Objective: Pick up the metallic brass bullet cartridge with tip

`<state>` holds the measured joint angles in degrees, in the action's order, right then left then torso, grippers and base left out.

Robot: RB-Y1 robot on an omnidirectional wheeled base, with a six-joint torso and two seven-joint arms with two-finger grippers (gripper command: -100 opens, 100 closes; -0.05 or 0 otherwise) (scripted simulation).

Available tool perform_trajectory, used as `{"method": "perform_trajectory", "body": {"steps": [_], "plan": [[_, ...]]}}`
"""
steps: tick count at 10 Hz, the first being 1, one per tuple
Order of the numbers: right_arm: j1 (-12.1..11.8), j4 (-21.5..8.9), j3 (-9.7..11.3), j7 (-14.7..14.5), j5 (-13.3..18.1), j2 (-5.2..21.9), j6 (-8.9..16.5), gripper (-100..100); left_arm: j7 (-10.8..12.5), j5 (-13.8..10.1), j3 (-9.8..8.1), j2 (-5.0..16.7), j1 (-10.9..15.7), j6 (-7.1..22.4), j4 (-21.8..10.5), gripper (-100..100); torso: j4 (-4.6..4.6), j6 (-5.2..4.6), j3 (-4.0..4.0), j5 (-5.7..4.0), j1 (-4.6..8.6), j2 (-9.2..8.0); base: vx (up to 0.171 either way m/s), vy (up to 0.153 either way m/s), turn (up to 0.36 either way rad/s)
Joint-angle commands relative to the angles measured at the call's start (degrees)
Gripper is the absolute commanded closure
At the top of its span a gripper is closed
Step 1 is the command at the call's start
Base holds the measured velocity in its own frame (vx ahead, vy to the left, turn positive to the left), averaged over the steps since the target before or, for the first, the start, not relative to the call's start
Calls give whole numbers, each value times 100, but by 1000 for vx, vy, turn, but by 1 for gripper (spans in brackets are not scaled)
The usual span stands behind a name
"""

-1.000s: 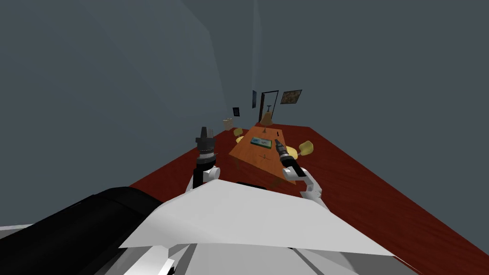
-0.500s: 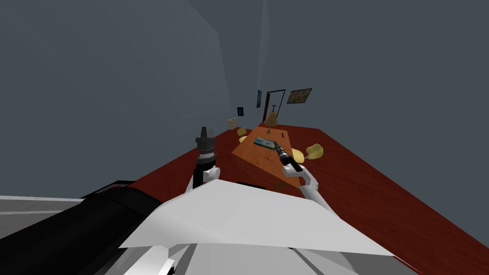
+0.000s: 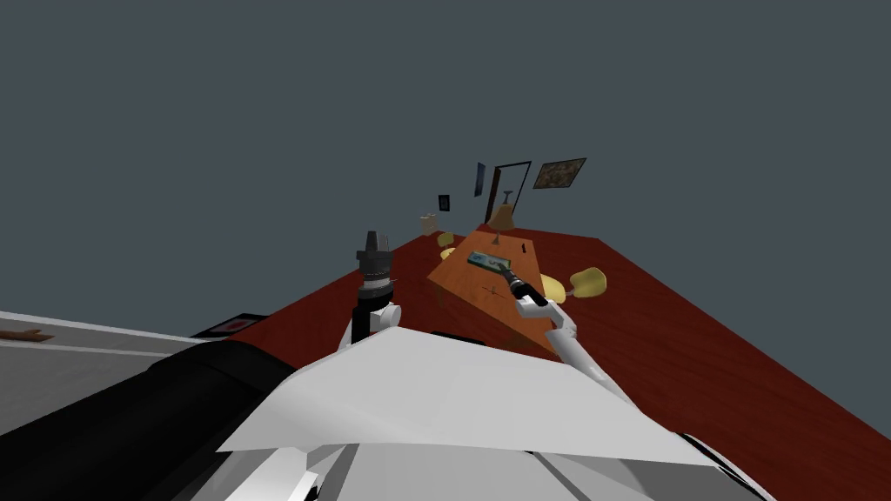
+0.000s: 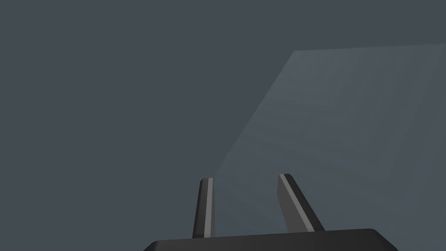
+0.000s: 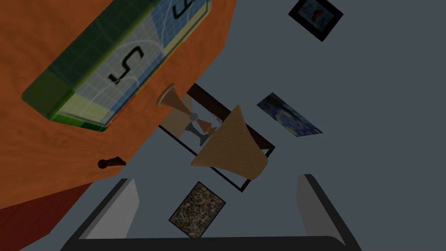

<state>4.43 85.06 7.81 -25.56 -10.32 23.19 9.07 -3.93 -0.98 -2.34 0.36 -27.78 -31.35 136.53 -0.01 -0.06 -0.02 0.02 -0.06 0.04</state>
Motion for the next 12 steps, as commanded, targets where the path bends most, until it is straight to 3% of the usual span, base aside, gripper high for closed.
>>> {"method": "perform_trajectory", "body": {"steps": [1,4,5,6,7,9,10,11,12], "plan": [[217,-286,14,-286,-70,36,286,-100,0,0,0,0,0,0,0,0,0,0,0,0,0,0,5,20,133],[393,-733,36,-517,-156,105,637,-100,0,0,0,0,0,0,0,0,1,3,0,1,-5,1,7,21,112],[562,-995,56,-741,-238,166,866,-100,0,0,0,0,0,0,0,0,0,-1,-1,1,-2,1,12,23,135],[562,-1150,56,-741,-238,166,893,-100,0,0,0,0,0,0,0,0,0,1,-1,1,-3,2,11,19,72],[723,-1459,75,-964,-316,219,1045,-100,0,0,0,0,0,0,0,0,0,-2,0,1,-1,0,12,30,113],[723,-1505,75,-964,-316,219,1146,-100,0,0,0,0,0,0,0,0,0,-2,0,1,-3,0,8,14,30],[878,-1747,91,-1183,-390,263,1395,-100,0,0,0,0,0,0,0,0,1,-2,2,0,2,-2,9,16,106],[878,-1854,91,-1183,-390,263,1395,-100,0,0,0,0,0,0,0,0,1,1,0,1,0,0,14,16,83],[1025,-2134,106,-1398,-460,298,1602,-100,0,0,0,0,0,0,0,0,0,-2,0,1,-1,0,20,27,114]]}}
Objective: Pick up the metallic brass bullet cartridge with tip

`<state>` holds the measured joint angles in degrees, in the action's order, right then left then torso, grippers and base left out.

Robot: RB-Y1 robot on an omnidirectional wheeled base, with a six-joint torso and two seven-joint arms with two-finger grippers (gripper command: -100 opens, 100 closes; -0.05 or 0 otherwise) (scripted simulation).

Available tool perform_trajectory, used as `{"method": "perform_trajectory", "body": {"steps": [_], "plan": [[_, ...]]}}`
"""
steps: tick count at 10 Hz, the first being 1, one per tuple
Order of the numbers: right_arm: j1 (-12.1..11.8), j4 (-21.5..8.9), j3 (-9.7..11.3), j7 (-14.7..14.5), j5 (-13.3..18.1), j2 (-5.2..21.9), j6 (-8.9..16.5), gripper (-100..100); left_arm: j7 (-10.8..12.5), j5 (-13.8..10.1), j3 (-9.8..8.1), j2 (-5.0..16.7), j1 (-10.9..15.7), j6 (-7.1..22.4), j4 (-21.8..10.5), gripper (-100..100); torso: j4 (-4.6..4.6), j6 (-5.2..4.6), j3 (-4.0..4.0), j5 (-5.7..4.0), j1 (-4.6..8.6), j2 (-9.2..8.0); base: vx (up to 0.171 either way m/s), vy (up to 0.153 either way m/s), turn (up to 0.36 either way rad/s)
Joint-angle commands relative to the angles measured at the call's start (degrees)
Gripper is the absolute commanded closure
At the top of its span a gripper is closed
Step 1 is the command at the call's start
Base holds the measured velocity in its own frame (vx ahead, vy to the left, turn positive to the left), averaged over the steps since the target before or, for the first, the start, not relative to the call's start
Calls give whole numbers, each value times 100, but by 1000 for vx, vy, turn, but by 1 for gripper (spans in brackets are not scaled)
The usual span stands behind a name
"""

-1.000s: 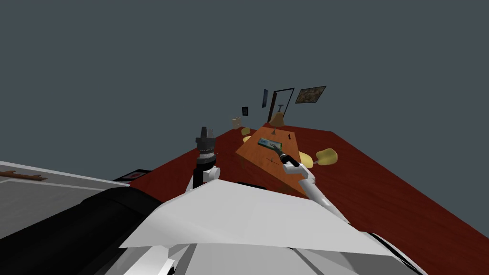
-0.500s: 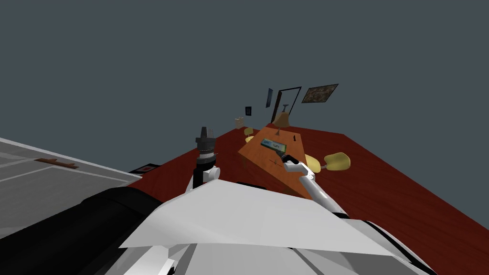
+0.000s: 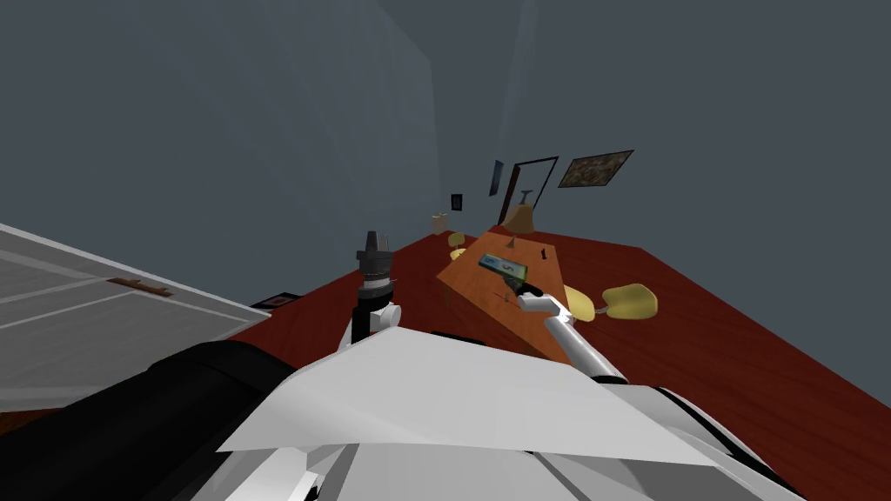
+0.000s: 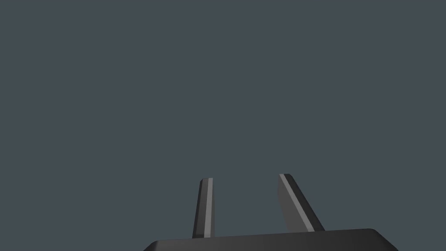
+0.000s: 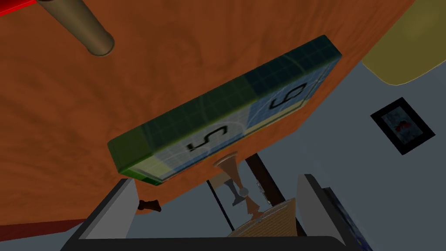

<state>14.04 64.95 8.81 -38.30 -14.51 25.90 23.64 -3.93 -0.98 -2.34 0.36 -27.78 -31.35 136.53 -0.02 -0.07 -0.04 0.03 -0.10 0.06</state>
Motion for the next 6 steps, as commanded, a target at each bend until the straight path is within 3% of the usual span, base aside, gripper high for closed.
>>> {"method": "perform_trajectory", "body": {"steps": [1,4,5,6], "plan": [[65,-186,6,-124,-42,27,183,-100,0,0,0,0,0,0,0,0,0,0,0,0,0,0,18,23,57],[339,-709,31,-542,-171,74,648,-100,0,0,0,0,0,0,0,0,0,-2,1,0,1,-2,13,26,83],[339,-847,31,-542,-171,74,658,-100,0,0,0,0,0,0,0,0,1,0,1,1,0,-2,13,20,55],[467,-1014,42,-743,-230,89,886,-100,0,0,0,0,0,0,0,0,0,-3,2,0,1,-4,21,27,90]]}}
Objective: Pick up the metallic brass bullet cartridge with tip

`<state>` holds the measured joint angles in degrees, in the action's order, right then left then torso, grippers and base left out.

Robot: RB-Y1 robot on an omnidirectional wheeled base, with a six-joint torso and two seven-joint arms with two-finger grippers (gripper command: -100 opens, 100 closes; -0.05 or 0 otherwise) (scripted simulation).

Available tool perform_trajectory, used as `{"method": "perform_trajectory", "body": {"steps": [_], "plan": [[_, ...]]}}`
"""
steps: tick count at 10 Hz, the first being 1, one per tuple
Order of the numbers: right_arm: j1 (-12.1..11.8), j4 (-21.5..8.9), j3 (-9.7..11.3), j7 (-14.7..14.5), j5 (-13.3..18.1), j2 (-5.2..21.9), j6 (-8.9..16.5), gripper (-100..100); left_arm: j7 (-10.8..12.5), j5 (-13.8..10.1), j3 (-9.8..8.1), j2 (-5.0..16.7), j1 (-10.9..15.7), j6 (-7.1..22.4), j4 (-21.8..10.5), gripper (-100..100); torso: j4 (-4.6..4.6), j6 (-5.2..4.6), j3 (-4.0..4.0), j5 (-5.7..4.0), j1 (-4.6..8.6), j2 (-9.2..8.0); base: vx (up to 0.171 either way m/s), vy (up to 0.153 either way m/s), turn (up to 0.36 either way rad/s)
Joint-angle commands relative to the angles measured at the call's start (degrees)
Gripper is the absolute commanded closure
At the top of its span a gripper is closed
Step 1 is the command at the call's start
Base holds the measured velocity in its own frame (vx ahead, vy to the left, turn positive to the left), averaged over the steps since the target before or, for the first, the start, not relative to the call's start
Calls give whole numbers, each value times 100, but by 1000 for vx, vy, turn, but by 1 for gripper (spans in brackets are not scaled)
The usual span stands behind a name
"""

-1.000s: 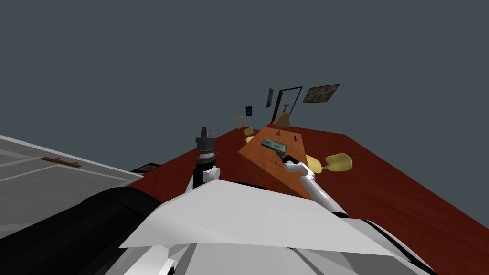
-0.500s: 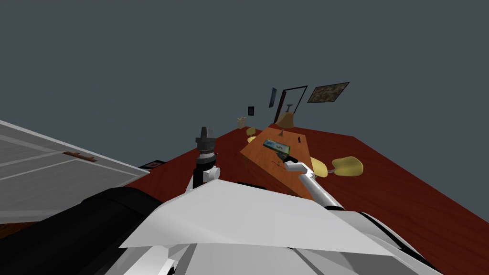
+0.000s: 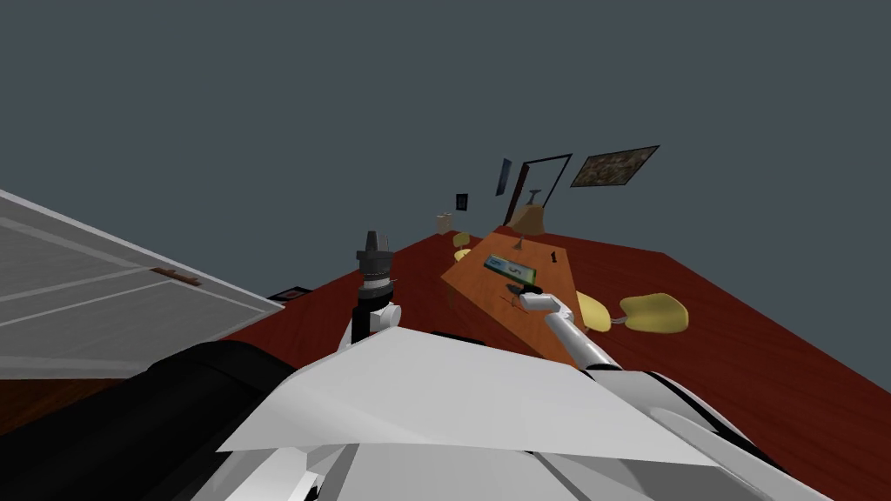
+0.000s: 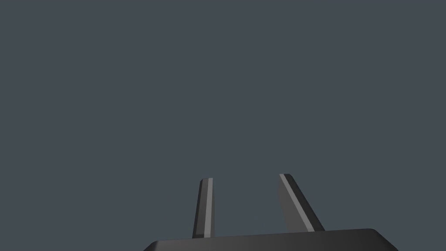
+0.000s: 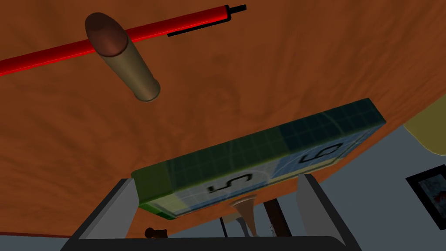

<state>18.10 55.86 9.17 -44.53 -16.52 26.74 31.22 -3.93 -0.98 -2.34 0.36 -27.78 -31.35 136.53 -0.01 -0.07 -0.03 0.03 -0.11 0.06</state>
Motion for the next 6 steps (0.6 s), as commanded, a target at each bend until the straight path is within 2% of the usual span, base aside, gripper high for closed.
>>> {"method": "perform_trajectory", "body": {"steps": [1,2,3,4,5,6], "plan": [[61,-255,6,-120,-29,5,127,-100,0,0,0,0,0,0,0,0,0,0,0,0,0,0,20,21,50],[183,-530,16,-313,-85,15,336,-100,0,0,0,0,0,0,0,0,-1,-3,0,0,2,0,24,27,90],[183,-561,16,-313,-85,15,347,-100,0,0,0,0,0,0,0,0,-1,-1,-1,0,1,1,18,21,39],[297,-706,24,-498,-137,25,556,-100,0,0,0,0,0,0,0,0,0,-3,1,0,2,-2,16,27,68],[297,-854,24,-498,-137,25,556,-100,0,0,0,0,0,0,0,0,0,0,1,0,-1,-1,17,21,49],[403,-986,32,-672,-185,35,754,-100,0,0,0,0,0,0,0,0,0,-3,1,0,2,-2,19,22,67]]}}
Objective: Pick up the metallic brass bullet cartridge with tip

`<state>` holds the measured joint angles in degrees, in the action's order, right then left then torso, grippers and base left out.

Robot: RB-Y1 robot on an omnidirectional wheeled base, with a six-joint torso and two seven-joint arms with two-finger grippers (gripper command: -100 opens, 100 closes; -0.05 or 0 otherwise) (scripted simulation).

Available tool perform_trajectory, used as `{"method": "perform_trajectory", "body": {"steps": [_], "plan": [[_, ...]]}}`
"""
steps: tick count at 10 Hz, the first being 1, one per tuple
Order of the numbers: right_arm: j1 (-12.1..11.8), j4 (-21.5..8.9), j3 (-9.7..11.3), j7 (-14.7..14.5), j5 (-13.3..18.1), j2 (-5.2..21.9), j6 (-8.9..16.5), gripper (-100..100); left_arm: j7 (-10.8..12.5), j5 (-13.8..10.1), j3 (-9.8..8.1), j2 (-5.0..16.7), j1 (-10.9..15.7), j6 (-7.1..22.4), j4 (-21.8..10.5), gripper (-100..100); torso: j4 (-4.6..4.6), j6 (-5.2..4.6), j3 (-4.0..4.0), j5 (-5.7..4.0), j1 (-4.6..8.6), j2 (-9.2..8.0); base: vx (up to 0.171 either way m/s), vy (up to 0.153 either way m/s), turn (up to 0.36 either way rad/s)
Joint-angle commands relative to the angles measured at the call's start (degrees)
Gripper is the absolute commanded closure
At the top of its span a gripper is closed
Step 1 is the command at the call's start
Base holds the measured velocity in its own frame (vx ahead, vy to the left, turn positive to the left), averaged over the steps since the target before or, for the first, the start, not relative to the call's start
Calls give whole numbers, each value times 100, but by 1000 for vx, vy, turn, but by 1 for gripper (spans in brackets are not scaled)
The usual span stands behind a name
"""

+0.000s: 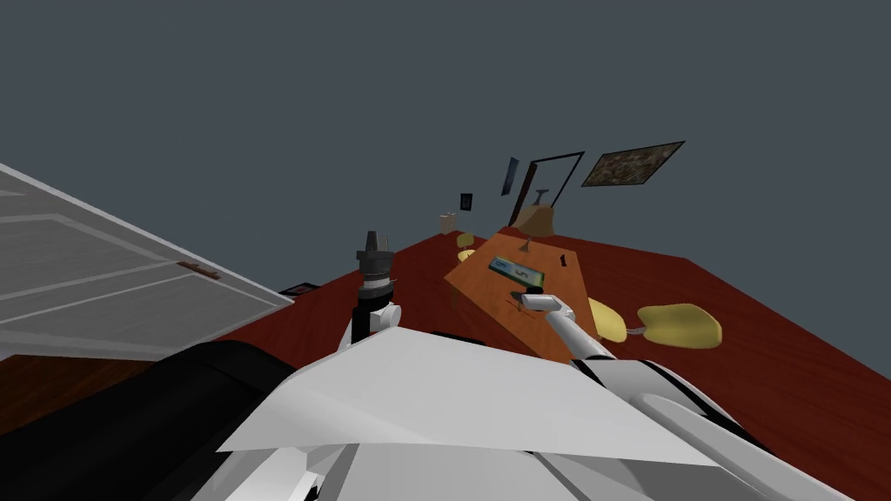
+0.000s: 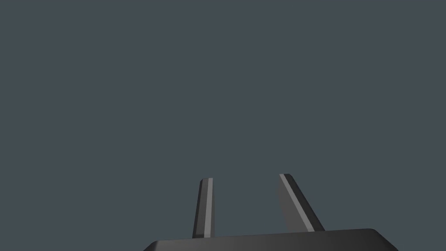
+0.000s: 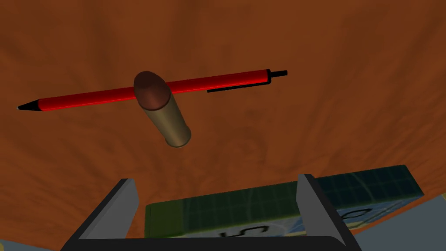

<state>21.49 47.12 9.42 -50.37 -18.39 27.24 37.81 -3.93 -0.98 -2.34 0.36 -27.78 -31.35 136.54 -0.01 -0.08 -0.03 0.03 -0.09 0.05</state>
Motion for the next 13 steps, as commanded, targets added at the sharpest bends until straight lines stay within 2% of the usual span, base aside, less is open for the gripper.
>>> {"method": "perform_trajectory", "body": {"steps": [1,2,4,5,6,7,10,13], "plan": [[64,-259,8,-88,2,-16,95,-100,0,0,0,0,0,0,0,0,0,0,0,0,0,0,18,16,37],[64,-259,8,-88,2,-16,95,-100,0,0,0,0,0,0,0,0,0,-2,0,0,2,-1,8,7,-6],[252,-708,21,-402,-82,12,441,-100,0,0,0,0,0,0,0,0,1,0,2,-1,4,-3,18,20,80],[252,-756,21,-402,-82,12,448,-100,0,0,0,0,0,0,0,0,0,0,-1,0,-2,2,22,26,35],[333,-970,26,-539,-118,29,602,-100,0,0,0,0,0,0,0,0,0,-3,0,0,-1,0,20,22,45],[333,-970,26,-539,-118,29,602,-100,0,0,0,0,0,0,0,0,0,-1,0,0,0,0,17,14,31],[520,-1459,39,-866,-201,86,964,-100,0,0,0,0,0,0,0,0,0,-2,1,0,0,-1,20,23,52],[628,-1736,46,-1060,-249,133,1174,-100,0,0,0,0,0,0,0,0,0,-2,0,0,1,-1,20,18,44]]}}
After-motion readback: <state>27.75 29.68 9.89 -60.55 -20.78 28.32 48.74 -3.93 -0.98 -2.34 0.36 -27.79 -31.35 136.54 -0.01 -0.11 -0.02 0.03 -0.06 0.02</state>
